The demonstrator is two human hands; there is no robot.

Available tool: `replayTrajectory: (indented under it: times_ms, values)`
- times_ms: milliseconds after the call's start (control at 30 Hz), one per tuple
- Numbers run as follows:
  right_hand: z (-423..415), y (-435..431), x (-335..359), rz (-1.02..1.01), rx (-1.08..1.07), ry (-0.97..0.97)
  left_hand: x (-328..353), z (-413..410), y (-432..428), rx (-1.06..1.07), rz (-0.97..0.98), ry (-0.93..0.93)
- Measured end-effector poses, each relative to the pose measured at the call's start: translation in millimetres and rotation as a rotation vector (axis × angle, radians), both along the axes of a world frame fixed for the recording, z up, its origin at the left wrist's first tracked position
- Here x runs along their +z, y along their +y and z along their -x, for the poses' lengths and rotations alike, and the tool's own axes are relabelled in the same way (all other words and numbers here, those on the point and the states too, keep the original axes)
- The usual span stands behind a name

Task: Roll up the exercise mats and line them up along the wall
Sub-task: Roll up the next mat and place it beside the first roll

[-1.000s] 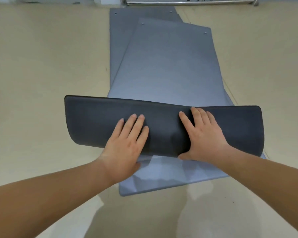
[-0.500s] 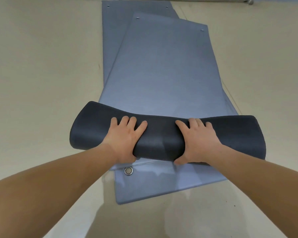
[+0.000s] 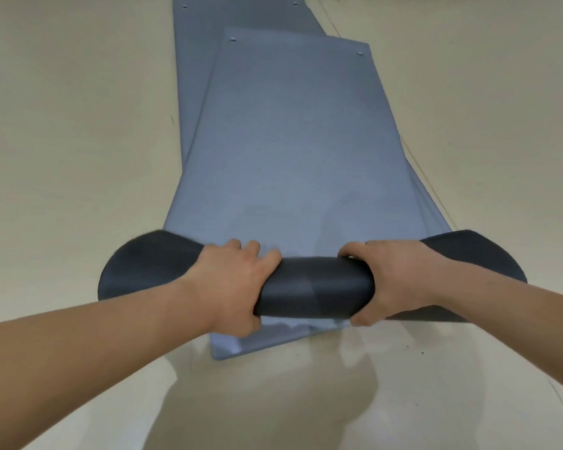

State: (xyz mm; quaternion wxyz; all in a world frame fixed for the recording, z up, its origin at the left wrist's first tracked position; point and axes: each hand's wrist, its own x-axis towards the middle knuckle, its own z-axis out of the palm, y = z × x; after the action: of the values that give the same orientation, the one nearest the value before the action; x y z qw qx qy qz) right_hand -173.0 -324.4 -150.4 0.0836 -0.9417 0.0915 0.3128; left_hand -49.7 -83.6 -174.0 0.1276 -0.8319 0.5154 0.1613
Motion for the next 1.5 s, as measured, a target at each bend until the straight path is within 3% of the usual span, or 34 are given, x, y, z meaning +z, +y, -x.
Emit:
replayTrajectory:
  times_ms: [200, 267, 333, 467, 600, 667, 800, 933, 1033, 1100, 1200, 1367, 1500]
  values:
    - [-7.6, -11.8, -29.8, -0.345, -0.181, 0.502, -7.9, 3.8, -2.6, 0.129, -0.236, 0.536]
    - [-13.7, -15.9, -43.5, -0.418, -0.244, 0.577, -13.2, -5.9, -6.7, 0.159, -0.244, 0.596]
    - [-21.5, -23.1, -50.7, -0.464, -0.301, 0.590, -13.9, -17.7, -11.3, 0.162, -0.200, 0.536]
    - [-32.3, -41.4, -55.9, -0.383, -0.369, 0.455, -8.4, -28.3, -6.1, 0.137, -0.071, 0.106]
    - [-45.5, -54.4, -52.1, -0.234, -0.310, 0.183, -6.1, -5.6, 10.0, 0.086, 0.094, -0.125]
    - [-52.0, -60.8, -51.2, -0.202, -0.305, 0.065, -11.3, 8.3, 18.3, 0.022, 0.101, -0.123]
    - [-63.4, -55.2, -47.7, -0.062, -0.269, -0.084, -29.2, 15.4, 30.7, 0.061, -0.093, 0.009]
    - [-64.7, -26.4, -28.5, 0.043, -0.086, -0.220, -43.7, -7.7, 15.5, 0.105, -0.031, 0.000]
    - [-49.9, -0.5, -20.6, 0.020, 0.025, -0.119, -50.1, -22.7, 4.5, 0.090, -0.003, -0.052]
    - [-38.2, 13.4, -31.5, 0.166, 0.083, -0.046, -56.1, -28.3, 0.0, 0.060, -0.013, -0.085]
    - [-24.4, 17.8, -63.6, 0.349, 0.162, -0.128, -60.1, -34.1, -6.5, 0.034, -0.030, -0.093]
    - [-33.5, -2.1, -57.5, 0.243, 0.168, -0.251, -42.7, -47.6, -13.8, 0.020, -0.047, -0.042]
    - [-31.3, -10.9, -34.8, 0.096, 0.141, -0.113, -21.9, -37.3, -13.9, 0.019, -0.045, 0.102]
